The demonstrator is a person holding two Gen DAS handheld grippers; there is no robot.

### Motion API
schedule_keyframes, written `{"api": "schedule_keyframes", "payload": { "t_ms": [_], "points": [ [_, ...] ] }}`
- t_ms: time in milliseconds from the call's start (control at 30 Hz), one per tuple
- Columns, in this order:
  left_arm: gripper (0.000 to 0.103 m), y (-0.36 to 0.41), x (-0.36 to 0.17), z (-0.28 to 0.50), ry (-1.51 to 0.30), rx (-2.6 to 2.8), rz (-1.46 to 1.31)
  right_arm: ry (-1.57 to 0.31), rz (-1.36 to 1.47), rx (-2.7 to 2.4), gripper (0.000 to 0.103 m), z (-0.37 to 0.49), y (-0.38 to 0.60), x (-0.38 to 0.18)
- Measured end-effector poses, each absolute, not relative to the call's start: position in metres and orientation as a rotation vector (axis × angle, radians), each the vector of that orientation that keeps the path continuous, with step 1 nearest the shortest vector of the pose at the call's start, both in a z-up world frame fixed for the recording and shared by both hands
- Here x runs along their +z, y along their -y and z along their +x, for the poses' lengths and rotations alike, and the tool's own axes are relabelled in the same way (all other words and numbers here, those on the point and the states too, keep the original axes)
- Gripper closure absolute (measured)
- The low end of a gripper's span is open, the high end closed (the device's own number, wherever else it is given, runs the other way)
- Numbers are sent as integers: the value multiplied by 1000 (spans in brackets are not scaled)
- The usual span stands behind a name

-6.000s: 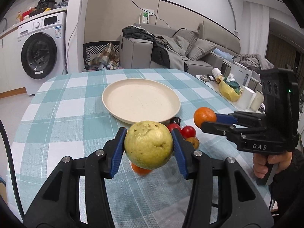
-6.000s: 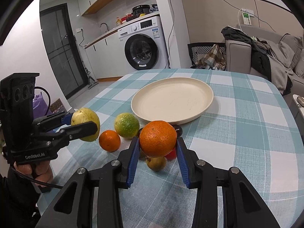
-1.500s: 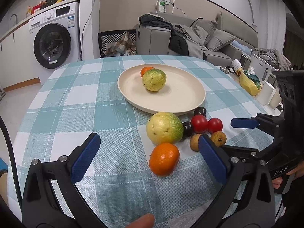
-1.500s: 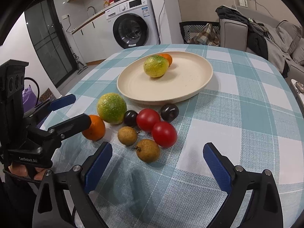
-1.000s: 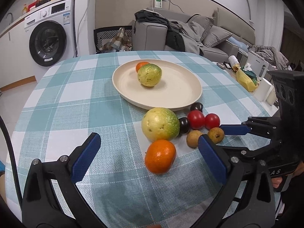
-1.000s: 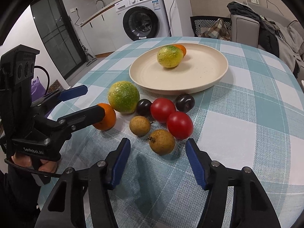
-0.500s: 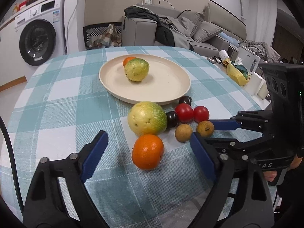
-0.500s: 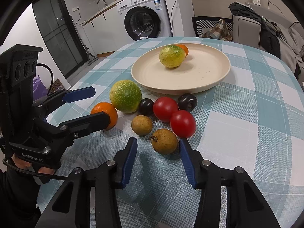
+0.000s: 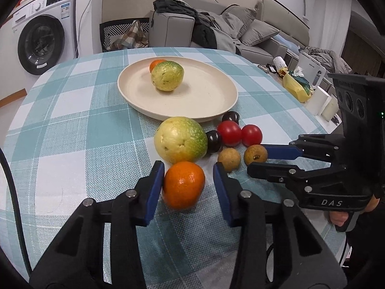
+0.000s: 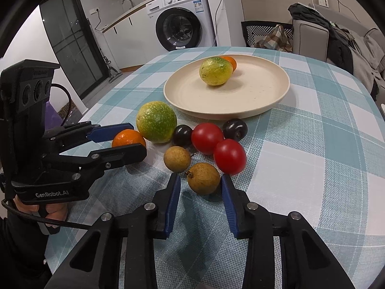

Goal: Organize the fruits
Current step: 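Grasp a second orange with the left tool while the right tool grasps a small brown fruit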

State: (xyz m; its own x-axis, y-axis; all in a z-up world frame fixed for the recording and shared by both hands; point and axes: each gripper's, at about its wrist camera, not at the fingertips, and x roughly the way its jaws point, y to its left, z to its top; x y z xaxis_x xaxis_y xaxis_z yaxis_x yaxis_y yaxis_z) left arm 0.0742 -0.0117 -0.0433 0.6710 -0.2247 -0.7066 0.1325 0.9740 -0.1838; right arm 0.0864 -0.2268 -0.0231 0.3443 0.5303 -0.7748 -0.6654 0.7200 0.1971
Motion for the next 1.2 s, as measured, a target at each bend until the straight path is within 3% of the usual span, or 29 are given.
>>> {"api": "schedule_keyframes", "payload": {
  "t_ms": [233, 700, 1200],
  "points": [
    [72, 8, -43, 75, -807, -198, -140, -938, -166, 780, 67, 87, 227, -23],
    [70, 6, -55, 82, -887, -160, -138, -930, -179, 792, 72, 83, 226, -22],
    [70, 9, -48, 76, -833, -201, -141, -917, -189, 806, 73, 79, 223, -21]
  ]
}}
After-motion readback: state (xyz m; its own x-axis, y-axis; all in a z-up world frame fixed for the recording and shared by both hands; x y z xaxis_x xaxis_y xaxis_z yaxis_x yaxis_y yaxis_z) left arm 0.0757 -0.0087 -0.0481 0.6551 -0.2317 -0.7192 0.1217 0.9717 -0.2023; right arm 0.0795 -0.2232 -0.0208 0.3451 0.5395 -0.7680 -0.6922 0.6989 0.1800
